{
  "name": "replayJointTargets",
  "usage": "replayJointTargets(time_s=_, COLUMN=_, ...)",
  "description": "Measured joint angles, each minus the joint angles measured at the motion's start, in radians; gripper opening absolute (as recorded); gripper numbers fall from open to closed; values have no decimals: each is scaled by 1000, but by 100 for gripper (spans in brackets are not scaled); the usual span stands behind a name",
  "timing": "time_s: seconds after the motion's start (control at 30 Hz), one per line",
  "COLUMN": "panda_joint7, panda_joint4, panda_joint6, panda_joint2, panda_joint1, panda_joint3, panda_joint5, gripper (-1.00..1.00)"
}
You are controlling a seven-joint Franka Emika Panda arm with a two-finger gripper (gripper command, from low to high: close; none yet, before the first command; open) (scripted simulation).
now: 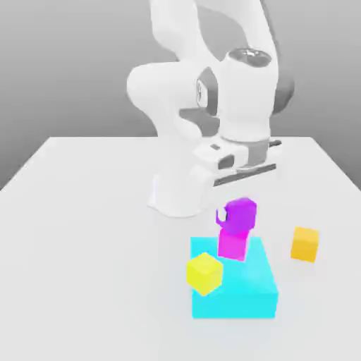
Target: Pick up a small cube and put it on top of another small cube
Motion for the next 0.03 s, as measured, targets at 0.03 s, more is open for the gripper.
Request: replayJointTargets(time_s=0.03, panda_joint7=0, panda_joint4=0, panda_joint6=0, panda_joint2=0, panda_joint1=0, panda_joint3=0, panda_joint5=0, gripper=100)
